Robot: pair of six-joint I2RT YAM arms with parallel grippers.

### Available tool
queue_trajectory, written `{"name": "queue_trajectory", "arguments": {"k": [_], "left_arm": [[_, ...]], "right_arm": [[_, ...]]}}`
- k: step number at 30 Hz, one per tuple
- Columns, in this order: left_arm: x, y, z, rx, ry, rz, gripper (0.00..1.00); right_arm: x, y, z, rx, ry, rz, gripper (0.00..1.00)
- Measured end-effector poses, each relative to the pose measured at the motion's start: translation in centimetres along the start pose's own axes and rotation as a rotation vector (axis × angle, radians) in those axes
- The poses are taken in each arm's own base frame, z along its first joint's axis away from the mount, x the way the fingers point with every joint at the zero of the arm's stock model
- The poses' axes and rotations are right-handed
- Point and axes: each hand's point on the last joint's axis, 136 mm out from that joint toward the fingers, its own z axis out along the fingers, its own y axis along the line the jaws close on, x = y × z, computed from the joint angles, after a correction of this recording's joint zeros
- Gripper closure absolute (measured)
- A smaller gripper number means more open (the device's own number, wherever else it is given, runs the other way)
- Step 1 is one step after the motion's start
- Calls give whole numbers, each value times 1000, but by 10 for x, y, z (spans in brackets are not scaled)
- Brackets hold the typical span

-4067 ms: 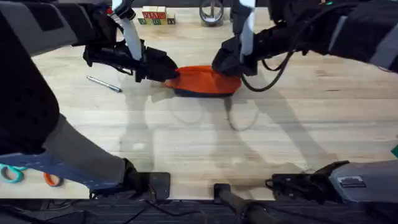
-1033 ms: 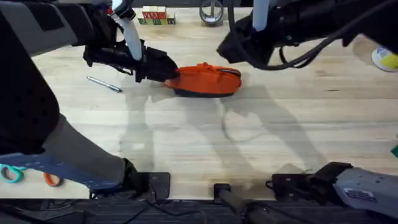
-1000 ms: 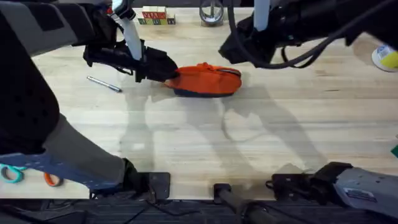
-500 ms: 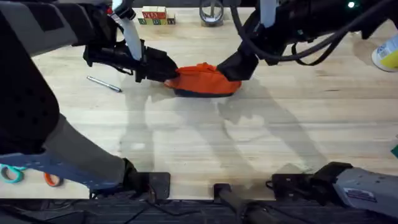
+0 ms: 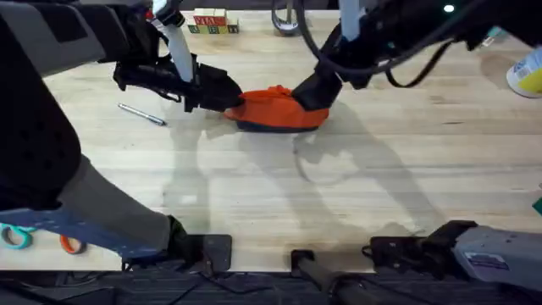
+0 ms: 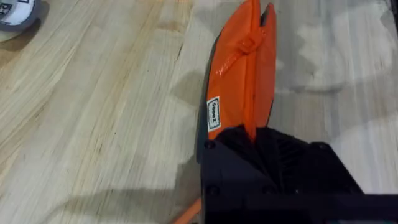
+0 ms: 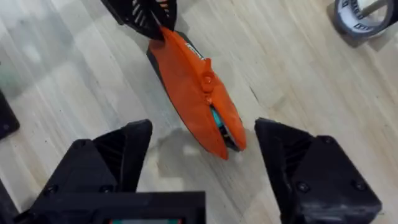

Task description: Unzip the bag, pick up the pens from the table one at a time and place them inside, then zip the bag closed.

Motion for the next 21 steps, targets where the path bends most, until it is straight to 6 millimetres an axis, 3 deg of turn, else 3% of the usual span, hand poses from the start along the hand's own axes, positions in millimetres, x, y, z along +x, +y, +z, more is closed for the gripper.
{"name": "queue_trajectory", "arguments": {"k": [11,21], "left_arm": [[0,0,0,0,0,0,960],[0,0,0,0,0,0,960]], "right_arm": [[-31,-18,20,-13,31,11,7],[-27,-25,50,-83,200,58,7]]}}
